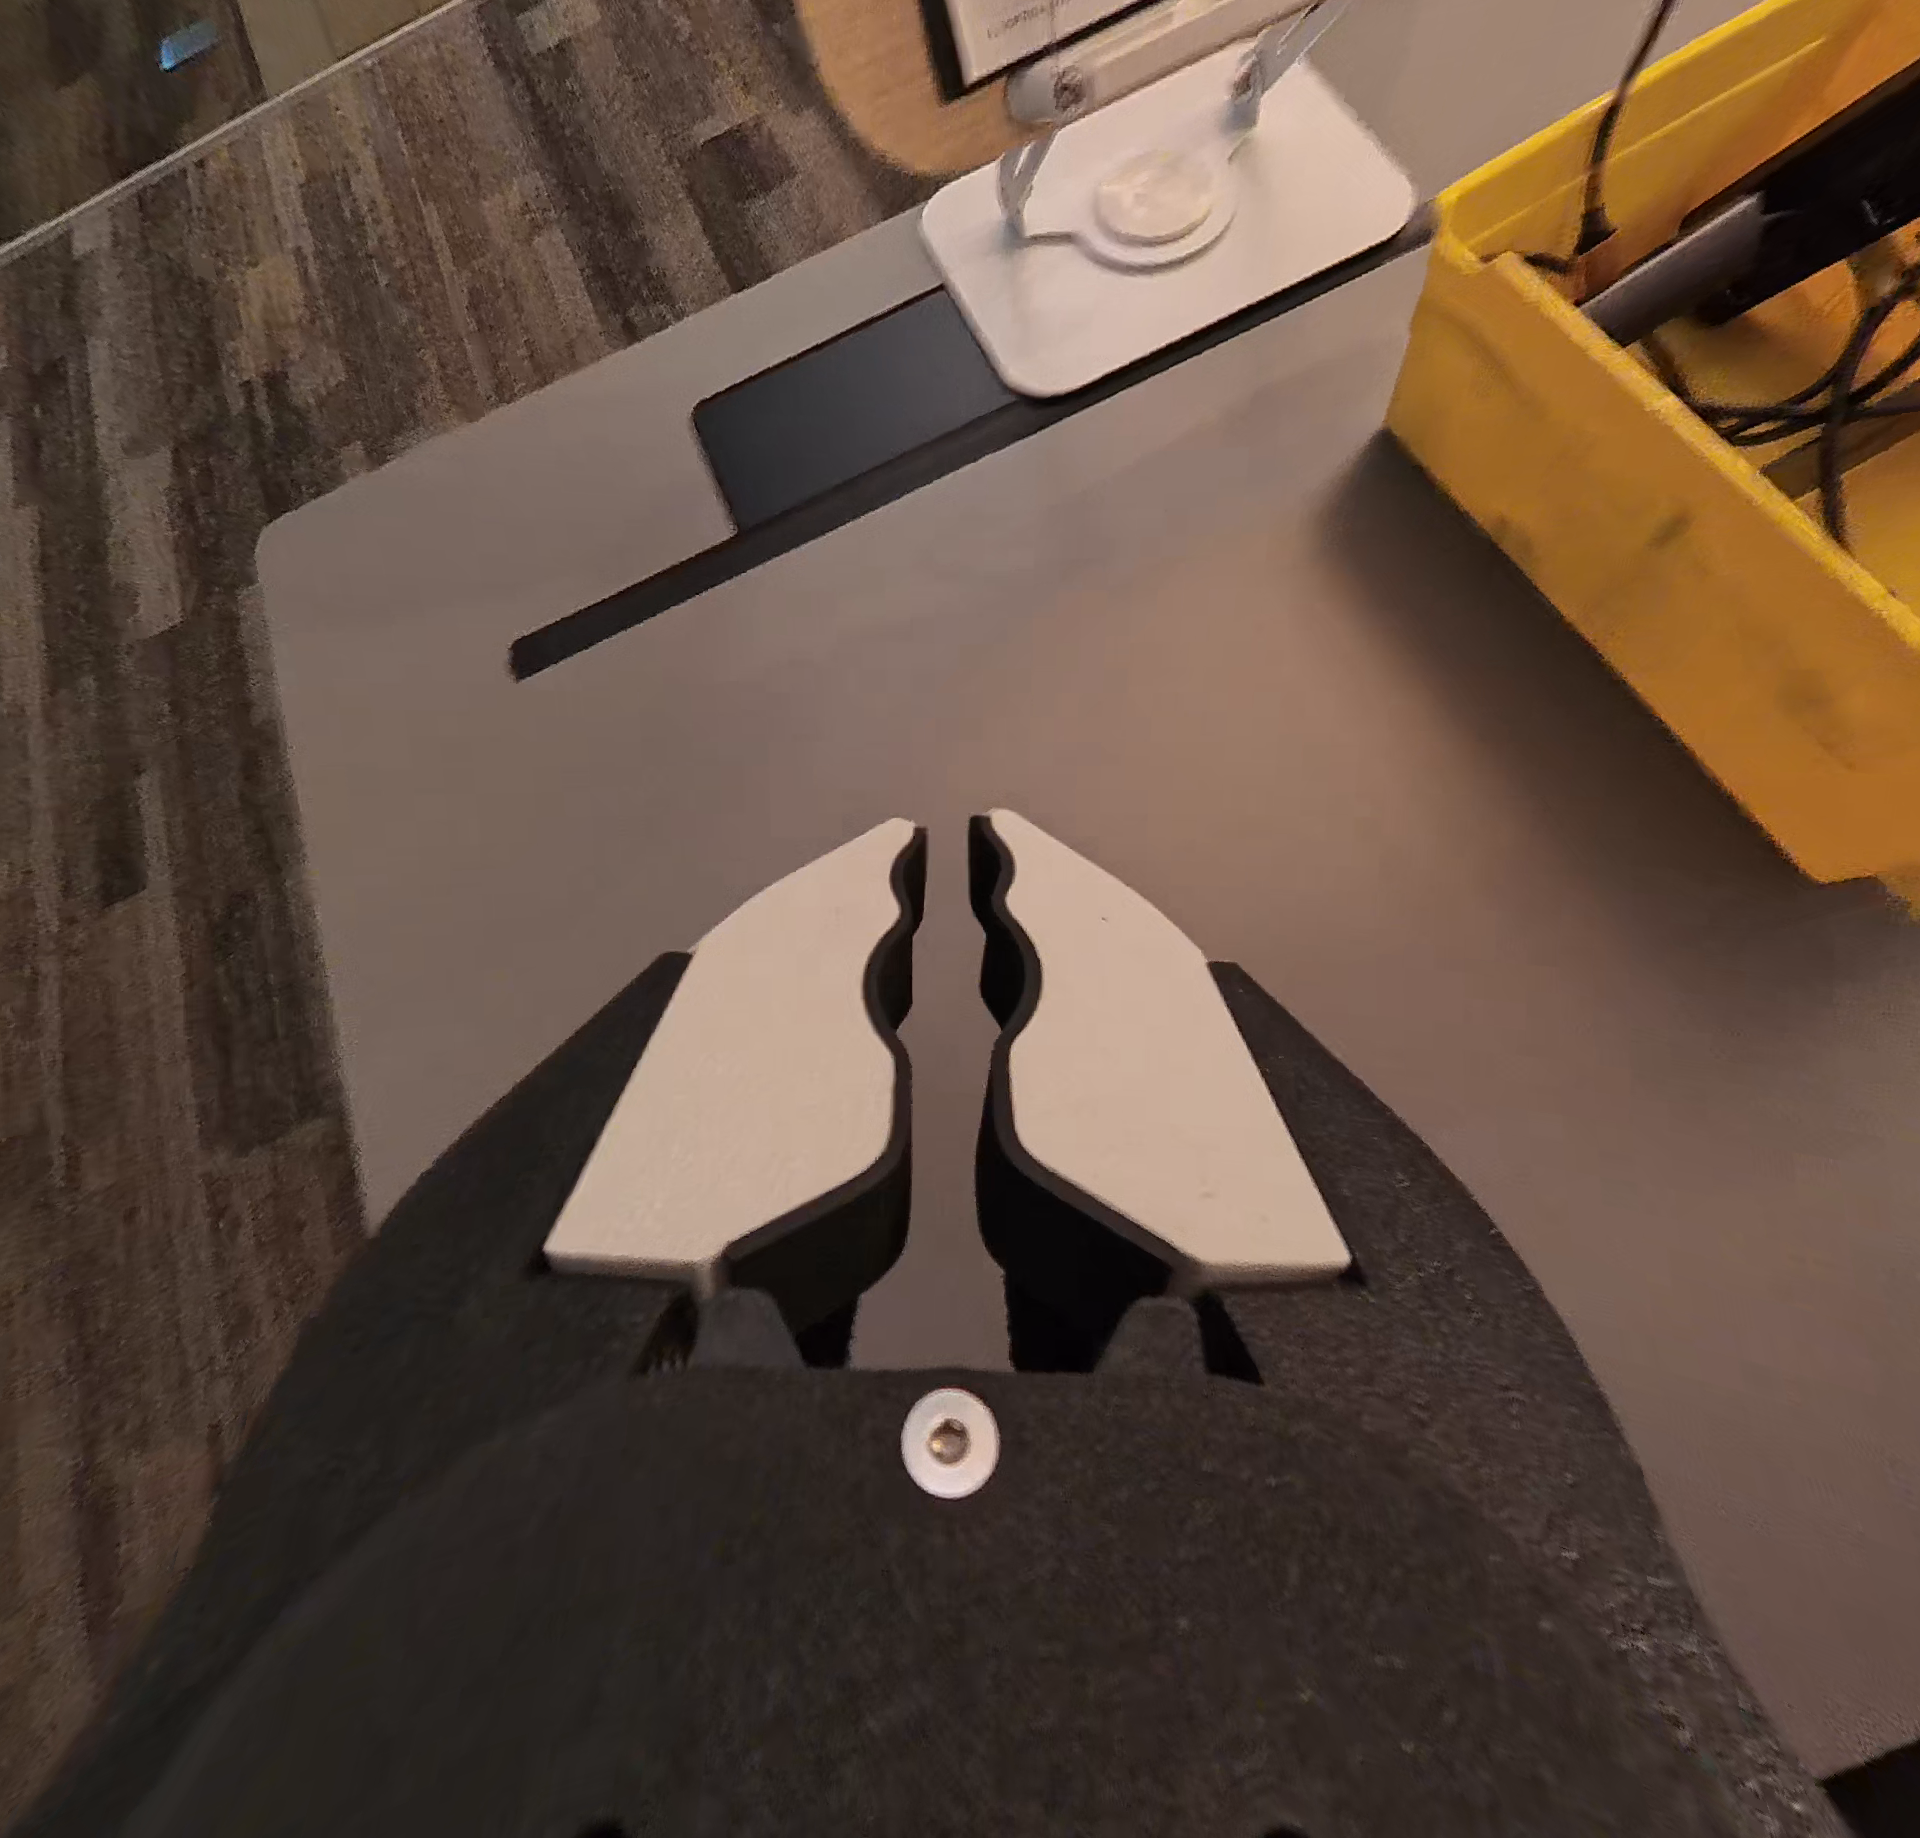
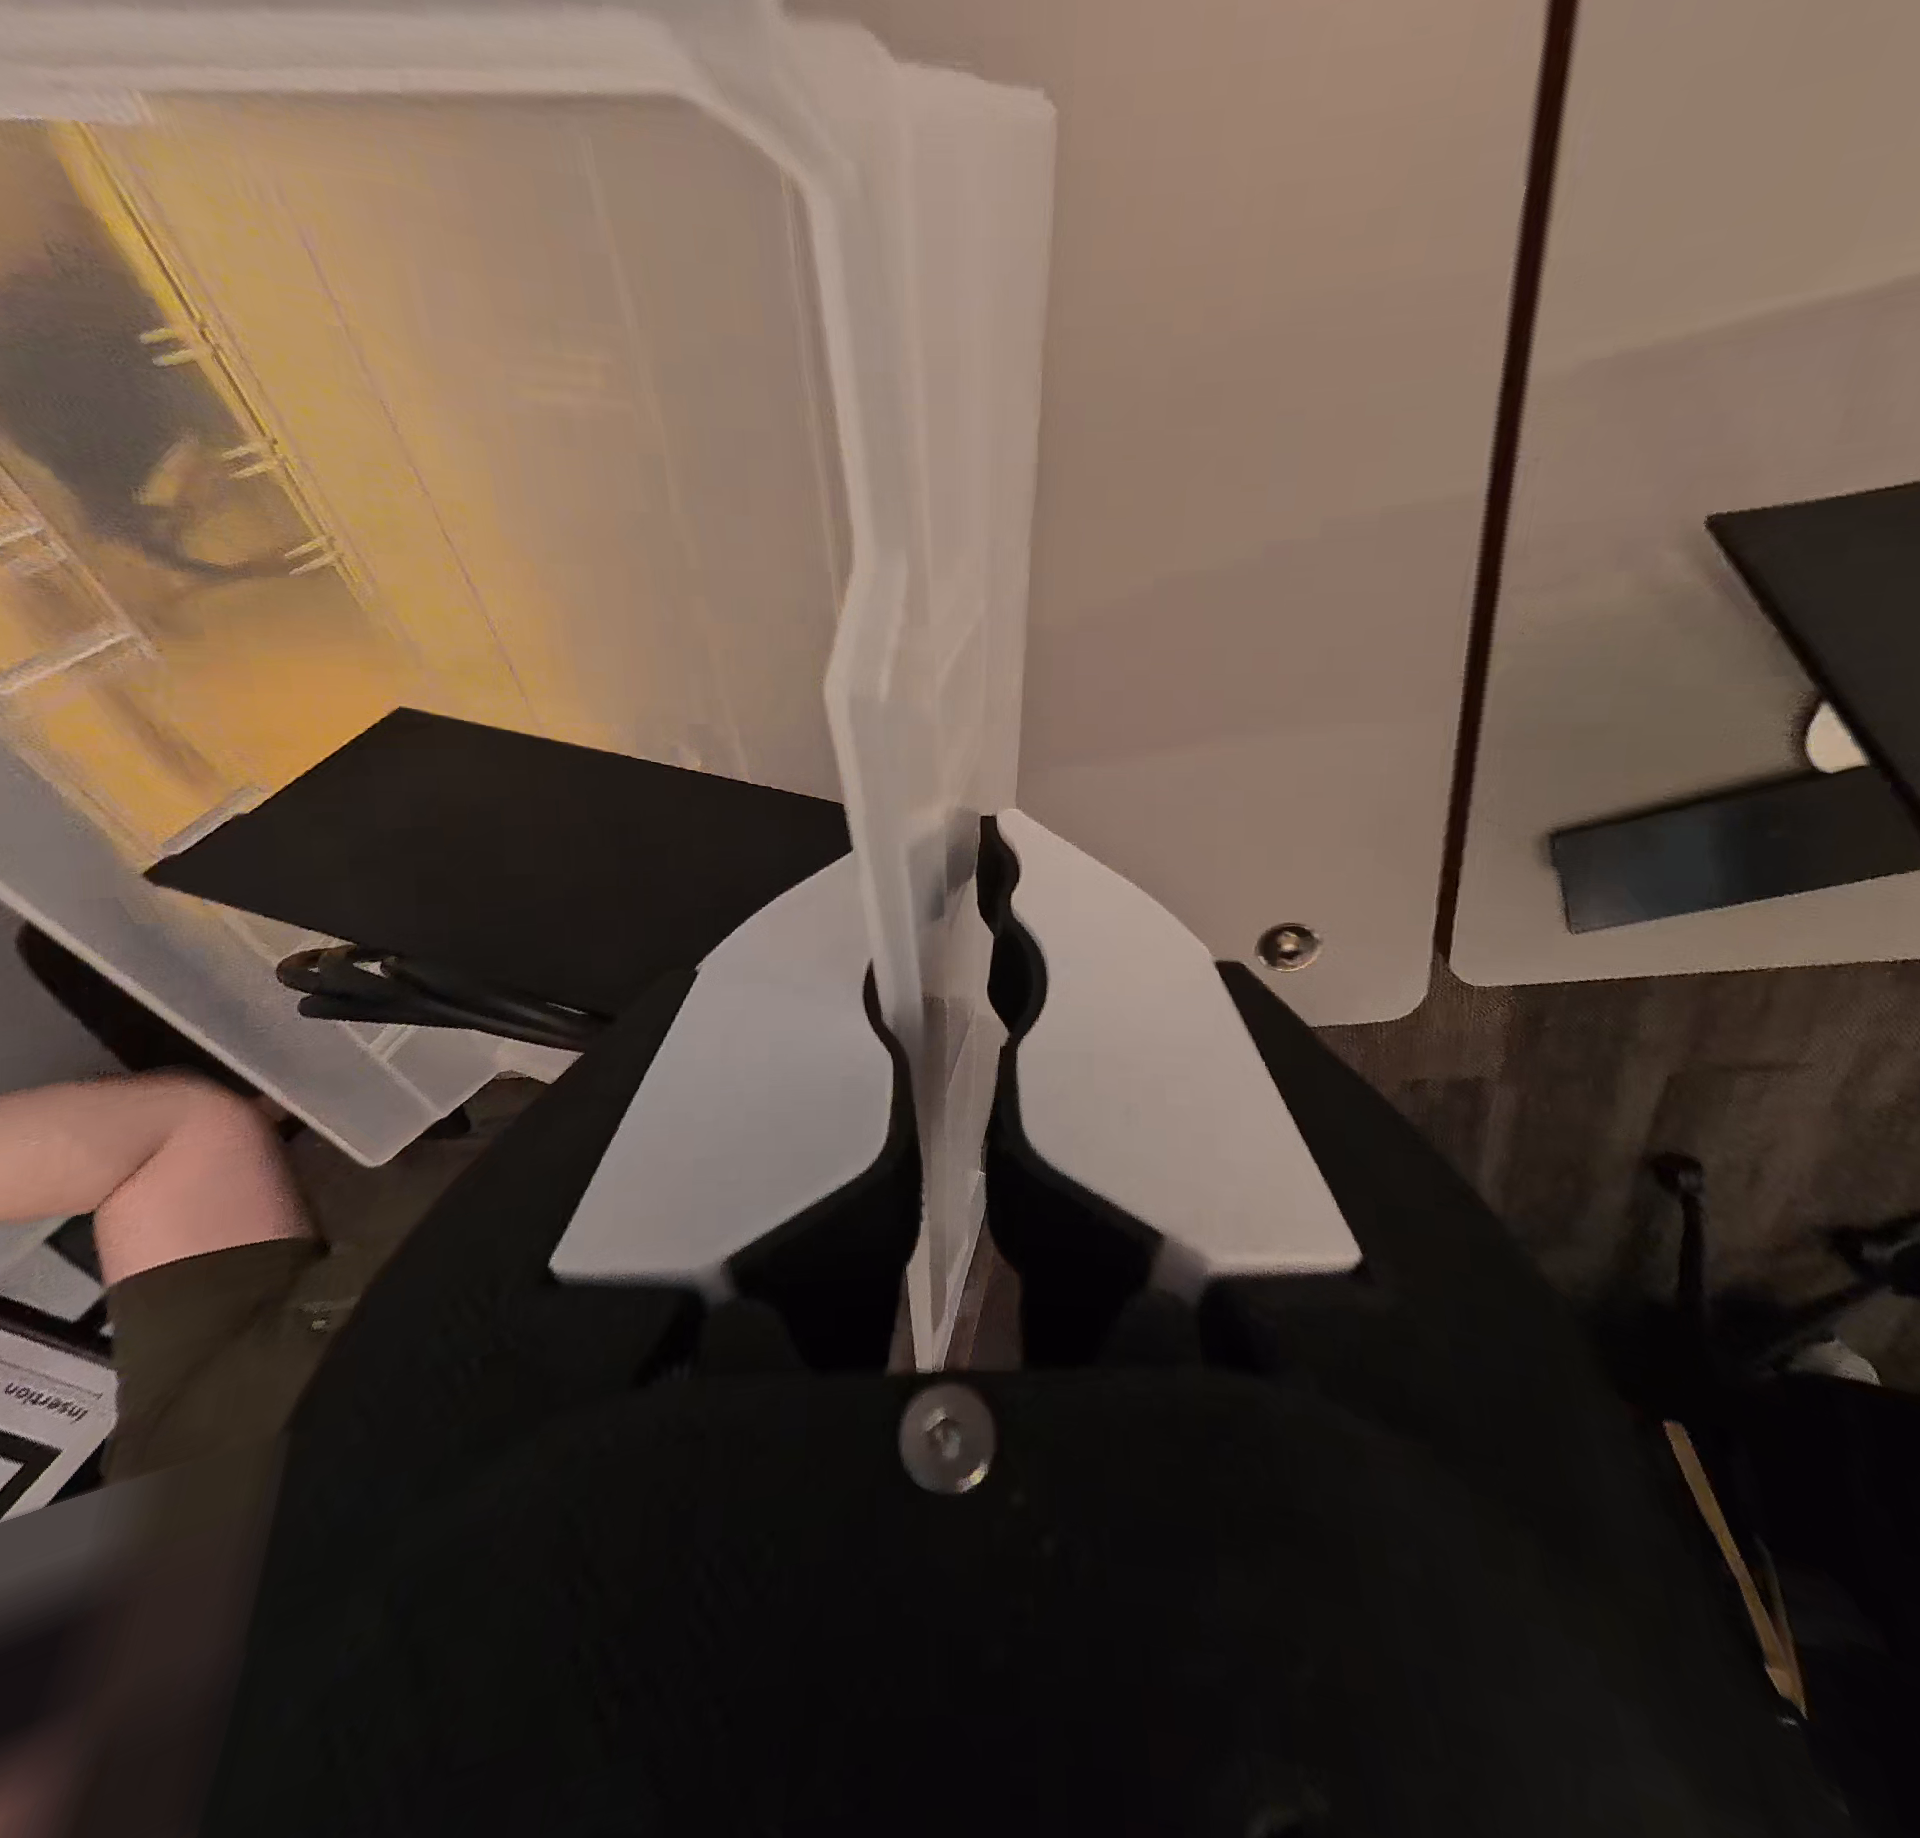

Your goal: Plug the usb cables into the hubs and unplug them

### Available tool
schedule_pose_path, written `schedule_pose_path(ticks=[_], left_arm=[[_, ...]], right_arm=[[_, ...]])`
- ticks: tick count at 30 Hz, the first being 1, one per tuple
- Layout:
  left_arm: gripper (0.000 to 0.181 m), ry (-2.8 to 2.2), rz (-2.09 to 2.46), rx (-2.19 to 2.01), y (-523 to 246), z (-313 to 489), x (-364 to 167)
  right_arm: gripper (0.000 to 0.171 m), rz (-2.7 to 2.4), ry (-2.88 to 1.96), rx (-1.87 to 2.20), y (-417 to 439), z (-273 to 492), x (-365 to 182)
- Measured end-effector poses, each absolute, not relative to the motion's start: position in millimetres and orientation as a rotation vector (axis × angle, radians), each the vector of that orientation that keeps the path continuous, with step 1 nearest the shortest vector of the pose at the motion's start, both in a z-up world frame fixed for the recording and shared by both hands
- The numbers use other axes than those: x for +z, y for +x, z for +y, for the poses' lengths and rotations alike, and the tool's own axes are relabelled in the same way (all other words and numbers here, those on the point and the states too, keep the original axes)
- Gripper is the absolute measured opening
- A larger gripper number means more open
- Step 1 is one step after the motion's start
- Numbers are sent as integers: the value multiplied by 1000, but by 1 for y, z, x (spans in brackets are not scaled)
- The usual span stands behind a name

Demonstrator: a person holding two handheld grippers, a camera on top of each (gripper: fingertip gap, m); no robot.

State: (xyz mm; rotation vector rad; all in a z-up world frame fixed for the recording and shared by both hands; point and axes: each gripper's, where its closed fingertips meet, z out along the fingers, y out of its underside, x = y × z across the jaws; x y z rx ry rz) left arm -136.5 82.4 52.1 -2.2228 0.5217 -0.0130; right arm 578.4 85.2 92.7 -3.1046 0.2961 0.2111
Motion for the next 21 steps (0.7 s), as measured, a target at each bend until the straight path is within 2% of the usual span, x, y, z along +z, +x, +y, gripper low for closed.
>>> schedule_pose_path(ticks=[3, 7, 12, 16, 18, 21], left_arm=[[9, -2151, 577, -191, -96, 90, 56], [15, -2102, 603, -145, -54, 105, 52], [21, -1995, 711, -449, 30, 100, 45], [41, -2077, 697, -480, 56, 108, 11], [57, -2155, 690, -548, 71, 106, -12], [62, -2231, 675, -716, 97, 98, -37]], right_arm=[[10, 309, -3137, 259, 607, 83, 57], [10, 239, -3134, 327, 627, 98, 0], [10, 172, -3187, 410, 630, 112, -69], [10, 148, -3200, 553, 620, 121, -102], [10, 146, -3186, 606, 616, 128, -111], [9, 117, -3226, 589, 613, 130, -123]])
